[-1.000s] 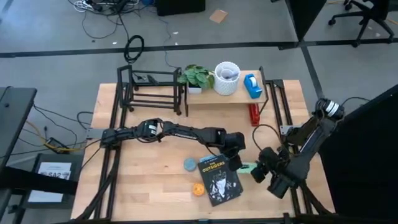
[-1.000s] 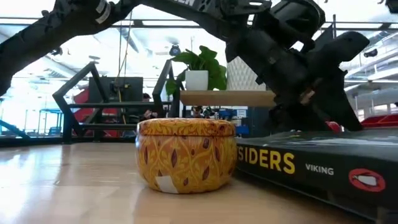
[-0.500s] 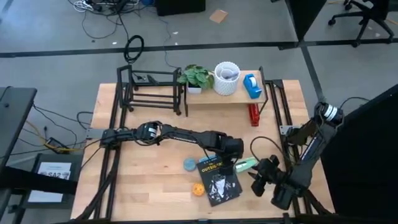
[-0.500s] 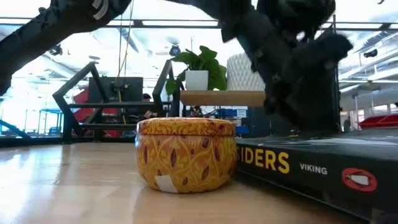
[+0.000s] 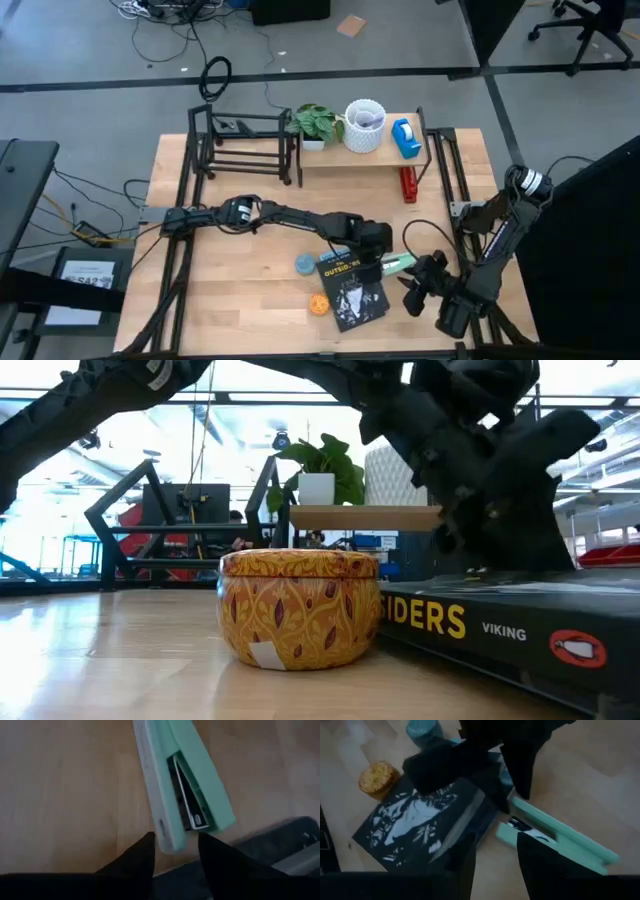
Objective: Stock shelves
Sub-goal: Put the green stapler under the shelf
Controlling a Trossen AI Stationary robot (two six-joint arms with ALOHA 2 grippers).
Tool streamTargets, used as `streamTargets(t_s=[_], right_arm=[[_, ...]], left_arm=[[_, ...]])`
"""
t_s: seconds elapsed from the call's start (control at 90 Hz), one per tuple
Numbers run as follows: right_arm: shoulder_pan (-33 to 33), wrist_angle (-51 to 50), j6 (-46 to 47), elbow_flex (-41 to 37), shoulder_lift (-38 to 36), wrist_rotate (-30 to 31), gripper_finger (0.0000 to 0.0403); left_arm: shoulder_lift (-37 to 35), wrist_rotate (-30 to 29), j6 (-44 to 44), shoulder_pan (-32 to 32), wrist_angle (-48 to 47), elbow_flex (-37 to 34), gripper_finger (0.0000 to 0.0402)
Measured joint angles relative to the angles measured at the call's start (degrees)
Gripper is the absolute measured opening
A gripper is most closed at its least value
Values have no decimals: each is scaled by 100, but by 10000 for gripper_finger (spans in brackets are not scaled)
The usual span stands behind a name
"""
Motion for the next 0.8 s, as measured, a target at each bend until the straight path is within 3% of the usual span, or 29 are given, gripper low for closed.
streamTargets(t_s=[0.167,0.444,0.633,0.8], right_arm=[[1,149,-2,0,0,31,114],[4,188,3,0,0,33,113],[13,299,-77,0,0,-156,113],[15,461,-105,0,0,-590,112]], left_arm=[[0,70,0,0,264,0,15],[0,-70,-309,22,211,0,4],[0,735,-1369,305,224,-13,2],[-2,1591,-2199,566,1087,-479,1]])
